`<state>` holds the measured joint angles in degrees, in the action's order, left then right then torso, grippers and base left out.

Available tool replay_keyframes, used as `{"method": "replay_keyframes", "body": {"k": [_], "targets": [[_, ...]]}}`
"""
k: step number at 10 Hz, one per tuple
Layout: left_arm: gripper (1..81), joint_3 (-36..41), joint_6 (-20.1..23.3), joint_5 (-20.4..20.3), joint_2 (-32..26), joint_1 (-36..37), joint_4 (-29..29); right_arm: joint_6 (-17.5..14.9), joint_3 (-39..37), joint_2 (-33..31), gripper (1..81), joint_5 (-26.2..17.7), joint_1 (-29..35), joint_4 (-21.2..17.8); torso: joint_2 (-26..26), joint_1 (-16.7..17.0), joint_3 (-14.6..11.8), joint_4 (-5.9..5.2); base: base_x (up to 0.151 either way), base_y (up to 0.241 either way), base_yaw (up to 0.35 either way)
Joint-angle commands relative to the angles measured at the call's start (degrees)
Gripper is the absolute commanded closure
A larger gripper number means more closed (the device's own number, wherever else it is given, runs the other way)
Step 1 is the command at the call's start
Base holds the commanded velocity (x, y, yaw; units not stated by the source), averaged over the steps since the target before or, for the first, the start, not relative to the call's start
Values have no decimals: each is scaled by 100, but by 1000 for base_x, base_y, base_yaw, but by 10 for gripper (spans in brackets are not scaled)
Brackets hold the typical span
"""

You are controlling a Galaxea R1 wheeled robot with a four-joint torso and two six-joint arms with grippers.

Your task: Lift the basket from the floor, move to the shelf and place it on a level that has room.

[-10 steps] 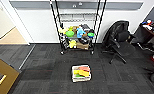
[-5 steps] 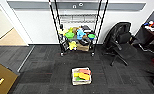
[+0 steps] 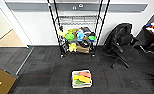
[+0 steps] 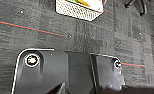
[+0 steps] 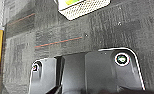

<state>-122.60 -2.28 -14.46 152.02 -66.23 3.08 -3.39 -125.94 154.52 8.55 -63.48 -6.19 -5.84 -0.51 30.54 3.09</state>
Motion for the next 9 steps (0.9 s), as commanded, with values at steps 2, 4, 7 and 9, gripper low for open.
{"method": "replay_keyframes", "body": {"k": [2,4,7,9], "targets": [[10,105,-1,277,-127,194,-45,5,9,-94,10,-310,243,-5,0,0,0,0,123,0,0],[10,96,-1,286,-127,194,-36,-4,9,-94,10,-310,234,4,0,0,0,0,123,0,0],[10,87,-1,294,-118,176,-27,-4,0,-94,10,-301,216,4,0,0,0,0,122,0,0],[10,87,-1,294,-110,167,-27,-4,0,-94,10,-301,199,4,0,0,0,0,118,0,0]]}}
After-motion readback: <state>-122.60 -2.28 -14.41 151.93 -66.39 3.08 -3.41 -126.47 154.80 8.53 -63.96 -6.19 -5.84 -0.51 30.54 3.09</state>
